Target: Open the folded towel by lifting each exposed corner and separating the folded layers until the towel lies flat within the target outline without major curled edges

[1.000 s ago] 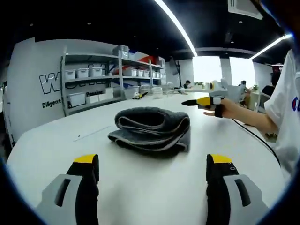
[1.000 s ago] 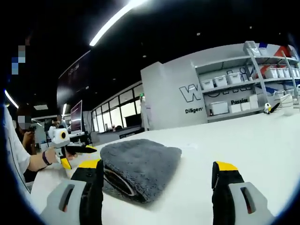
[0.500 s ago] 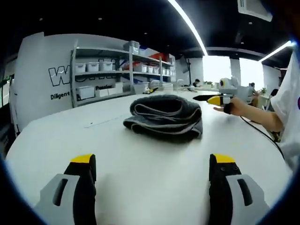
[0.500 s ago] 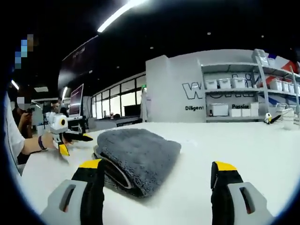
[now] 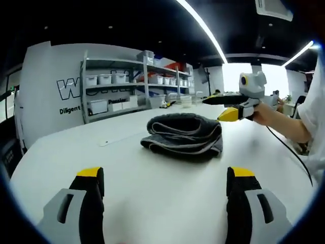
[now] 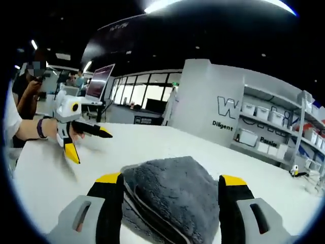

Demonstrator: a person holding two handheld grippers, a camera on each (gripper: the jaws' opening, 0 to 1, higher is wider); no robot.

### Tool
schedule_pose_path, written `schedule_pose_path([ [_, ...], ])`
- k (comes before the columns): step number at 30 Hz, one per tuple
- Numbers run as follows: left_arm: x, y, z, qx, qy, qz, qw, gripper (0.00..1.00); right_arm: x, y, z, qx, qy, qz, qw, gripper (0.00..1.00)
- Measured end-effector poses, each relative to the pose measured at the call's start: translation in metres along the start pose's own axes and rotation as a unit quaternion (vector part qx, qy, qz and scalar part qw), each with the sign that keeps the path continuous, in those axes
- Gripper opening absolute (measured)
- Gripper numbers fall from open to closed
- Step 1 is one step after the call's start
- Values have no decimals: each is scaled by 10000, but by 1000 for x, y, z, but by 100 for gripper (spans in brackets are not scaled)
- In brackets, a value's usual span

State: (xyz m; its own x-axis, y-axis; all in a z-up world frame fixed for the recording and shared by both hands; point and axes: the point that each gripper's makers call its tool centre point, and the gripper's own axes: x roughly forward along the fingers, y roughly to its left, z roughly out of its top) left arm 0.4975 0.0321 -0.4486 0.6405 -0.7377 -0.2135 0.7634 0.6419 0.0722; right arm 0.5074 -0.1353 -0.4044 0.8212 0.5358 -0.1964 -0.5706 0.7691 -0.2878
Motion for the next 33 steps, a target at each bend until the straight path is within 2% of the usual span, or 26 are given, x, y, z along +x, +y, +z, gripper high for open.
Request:
schedule_pose_path([
  [2, -1, 2, 1, -6, -8, 31, 10000, 99, 12, 11, 0, -333, 176, -36, 9993, 74],
  [5, -3, 5, 3, -48, -55, 77, 9999, 99, 27, 24, -3, -799, 502, -196, 9953, 60],
  [7, -4, 7, 5, -55, -81, 97, 9999, 99, 34, 22, -9, -815, 725, -313, 9935, 50],
  [9, -4, 7, 6, -62, -98, 102, 9999, 99, 42, 20, -12, -690, 818, -330, 9937, 48],
  [12, -5, 7, 7, -69, -123, 97, 9999, 99, 46, 16, -18, -742, 994, -391, 9915, 44],
  [15, -5, 6, 8, -41, -122, 91, 9999, 99, 46, 17, -29, -1058, 1373, -402, 9840, 32],
  [19, -5, 8, 9, -63, -129, 121, 9998, 99, 42, 22, -28, -1046, 1338, -360, 9848, 23],
  [23, -7, 9, 9, -75, -139, 154, 9998, 99, 37, 10, -19, -1193, 1280, -484, 9834, 9],
  [27, -7, 11, 9, -93, -145, 174, 9997, 99, 27, -6, -6, -1168, 1112, -657, 9847, 7],
  [33, -7, 11, 9, -74, -139, 186, 9997, 99, 8, -39, 9, -1185, 947, -1083, 9825, 7],
])
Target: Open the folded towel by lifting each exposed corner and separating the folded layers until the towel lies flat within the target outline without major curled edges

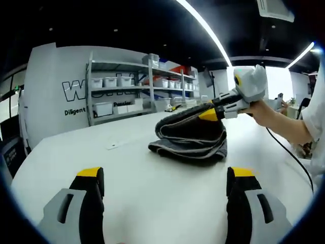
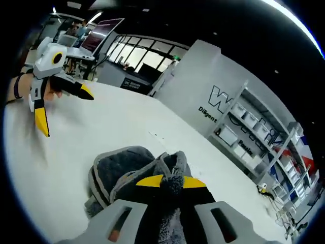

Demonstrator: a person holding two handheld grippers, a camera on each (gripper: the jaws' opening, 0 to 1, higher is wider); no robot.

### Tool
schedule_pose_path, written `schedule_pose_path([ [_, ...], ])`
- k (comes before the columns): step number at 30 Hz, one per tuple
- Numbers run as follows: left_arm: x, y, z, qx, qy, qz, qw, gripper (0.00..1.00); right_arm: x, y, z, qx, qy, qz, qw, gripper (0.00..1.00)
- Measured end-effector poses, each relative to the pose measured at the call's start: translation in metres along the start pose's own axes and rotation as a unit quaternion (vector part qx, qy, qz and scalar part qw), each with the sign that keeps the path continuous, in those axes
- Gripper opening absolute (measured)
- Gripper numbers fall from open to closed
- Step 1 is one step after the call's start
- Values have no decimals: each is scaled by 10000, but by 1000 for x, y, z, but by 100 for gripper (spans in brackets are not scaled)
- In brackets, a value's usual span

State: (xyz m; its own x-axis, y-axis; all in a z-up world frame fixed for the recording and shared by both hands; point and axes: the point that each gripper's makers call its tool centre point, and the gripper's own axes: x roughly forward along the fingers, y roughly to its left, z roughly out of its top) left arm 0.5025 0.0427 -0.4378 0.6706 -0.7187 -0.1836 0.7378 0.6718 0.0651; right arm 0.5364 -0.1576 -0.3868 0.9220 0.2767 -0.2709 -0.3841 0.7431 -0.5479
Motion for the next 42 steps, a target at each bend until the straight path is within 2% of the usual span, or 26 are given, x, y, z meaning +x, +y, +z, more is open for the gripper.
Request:
schedule_pose_path([
  [5, -1, 2, 0, -4, -11, 35, 10000, 99, -12, -31, -5, 209, -56, -329, 9992, 6],
  [9, -1, 2, 0, -11, -8, 34, 10000, 99, -17, -57, -17, 337, -17, -569, 9978, 6],
  [15, 0, 1, -2, 10, 13, 29, 10000, 99, -23, -80, -35, 512, 76, -820, 9953, 6],
  [18, 0, 1, -2, 6, 20, 32, 10000, 99, -26, -91, -52, 637, 205, -976, 9930, 6],
  [29, 0, 4, -3, -18, 27, 55, 10000, 99, -26, -116, -112, 942, 776, -1344, 9834, 6],
  [42, 0, 5, -5, -38, 48, 59, 10000, 99, -22, -121, -180, 1245, 1479, -1390, 9712, 6],
])
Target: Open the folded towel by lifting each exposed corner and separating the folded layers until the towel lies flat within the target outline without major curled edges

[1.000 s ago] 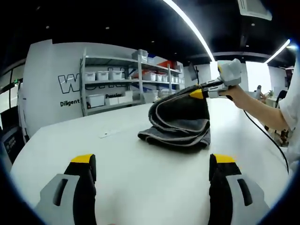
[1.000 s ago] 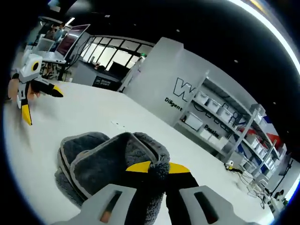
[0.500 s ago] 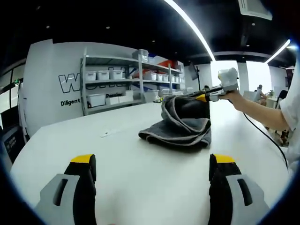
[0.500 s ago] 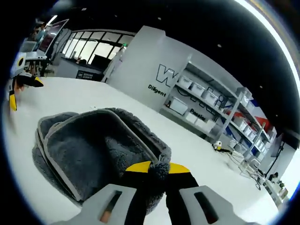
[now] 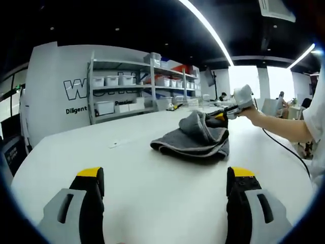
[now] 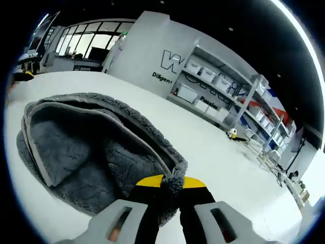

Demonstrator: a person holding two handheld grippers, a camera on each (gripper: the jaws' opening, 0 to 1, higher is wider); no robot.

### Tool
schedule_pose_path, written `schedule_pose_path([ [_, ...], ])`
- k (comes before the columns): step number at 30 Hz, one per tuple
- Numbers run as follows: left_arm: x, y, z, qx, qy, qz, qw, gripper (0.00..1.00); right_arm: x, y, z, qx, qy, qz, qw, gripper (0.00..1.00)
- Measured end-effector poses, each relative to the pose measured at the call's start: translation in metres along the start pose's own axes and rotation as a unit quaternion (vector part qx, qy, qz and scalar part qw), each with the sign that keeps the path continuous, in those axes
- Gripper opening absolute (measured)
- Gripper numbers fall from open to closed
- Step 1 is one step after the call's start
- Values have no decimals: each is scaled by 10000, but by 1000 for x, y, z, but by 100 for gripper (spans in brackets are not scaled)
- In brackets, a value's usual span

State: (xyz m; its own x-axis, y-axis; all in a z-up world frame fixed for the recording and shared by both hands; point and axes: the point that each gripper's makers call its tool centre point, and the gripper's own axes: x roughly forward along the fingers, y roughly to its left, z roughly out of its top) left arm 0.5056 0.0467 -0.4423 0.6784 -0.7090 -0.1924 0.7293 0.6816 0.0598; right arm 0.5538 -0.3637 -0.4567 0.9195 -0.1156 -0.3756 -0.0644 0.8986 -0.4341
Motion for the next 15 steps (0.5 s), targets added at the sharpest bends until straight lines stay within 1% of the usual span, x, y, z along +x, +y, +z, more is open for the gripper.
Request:
schedule_pose_path([
  [3, 0, 0, -1, 5, 13, -2, 10000, 99, 6, 0, -15, 87, 157, 47, 9998, 7],
  [6, 0, 0, -1, 1, 18, 3, 10000, 99, 9, -1, -23, 164, 213, 53, 9996, 7],
  [9, 1, 1, -2, -9, 30, 5, 10000, 99, 10, -1, -25, 237, 204, 60, 9995, 7],
  [15, 1, -1, -4, 3, 65, -14, 10000, 99, 14, 1, -29, 223, 207, 97, 9995, 6],
])
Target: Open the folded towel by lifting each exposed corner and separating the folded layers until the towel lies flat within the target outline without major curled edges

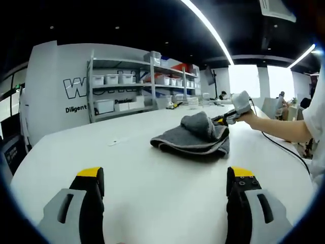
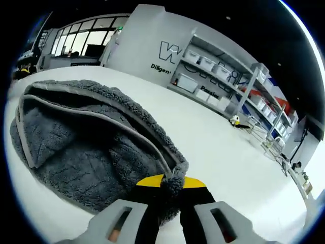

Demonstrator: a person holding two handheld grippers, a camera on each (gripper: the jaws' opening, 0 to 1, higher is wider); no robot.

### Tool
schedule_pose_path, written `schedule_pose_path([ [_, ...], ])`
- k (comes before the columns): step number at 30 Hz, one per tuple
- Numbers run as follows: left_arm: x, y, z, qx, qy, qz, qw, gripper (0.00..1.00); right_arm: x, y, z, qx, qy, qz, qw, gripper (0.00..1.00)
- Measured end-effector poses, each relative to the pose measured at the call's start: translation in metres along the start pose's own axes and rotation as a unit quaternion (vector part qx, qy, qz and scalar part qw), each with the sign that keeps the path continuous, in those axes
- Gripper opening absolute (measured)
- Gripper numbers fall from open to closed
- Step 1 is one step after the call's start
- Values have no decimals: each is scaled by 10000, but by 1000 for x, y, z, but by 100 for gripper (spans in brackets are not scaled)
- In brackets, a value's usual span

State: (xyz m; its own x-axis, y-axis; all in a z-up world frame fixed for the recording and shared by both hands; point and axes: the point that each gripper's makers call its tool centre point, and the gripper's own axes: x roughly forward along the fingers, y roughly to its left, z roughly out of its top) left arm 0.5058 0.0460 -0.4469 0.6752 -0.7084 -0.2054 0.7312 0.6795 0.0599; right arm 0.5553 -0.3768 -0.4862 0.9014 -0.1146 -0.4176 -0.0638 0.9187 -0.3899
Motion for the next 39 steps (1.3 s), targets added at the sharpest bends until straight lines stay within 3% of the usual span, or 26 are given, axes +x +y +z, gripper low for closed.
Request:
schedule_pose_path([
  [8, 0, 1, 0, -10, -1, 14, 10000, 99, -3, 1, -1, 43, -37, 97, 9999, 6],
  [14, 0, 1, 0, -6, 5, 8, 10000, 99, -1, -13, 3, 230, -214, 6, 9995, 6],
  [23, -1, 0, 1, -23, -18, 12, 10000, 99, 4, -27, -12, 309, 3, -90, 9995, 6],
  [30, 0, -1, 0, -5, 8, 4, 10000, 99, -2, -20, -12, 712, -167, 104, 9973, 7],
  [33, 0, 0, -1, -9, 19, 7, 10000, 99, -9, -20, -8, 548, -400, 166, 9976, 13],
  [36, 0, 0, -2, -10, 27, 11, 10000, 99, -16, -29, -5, 253, -534, 14, 9983, 26],
  [39, 0, 0, -1, -2, 21, 5, 10000, 99, -26, -35, 0, 367, -709, 53, 9968, 36],
])
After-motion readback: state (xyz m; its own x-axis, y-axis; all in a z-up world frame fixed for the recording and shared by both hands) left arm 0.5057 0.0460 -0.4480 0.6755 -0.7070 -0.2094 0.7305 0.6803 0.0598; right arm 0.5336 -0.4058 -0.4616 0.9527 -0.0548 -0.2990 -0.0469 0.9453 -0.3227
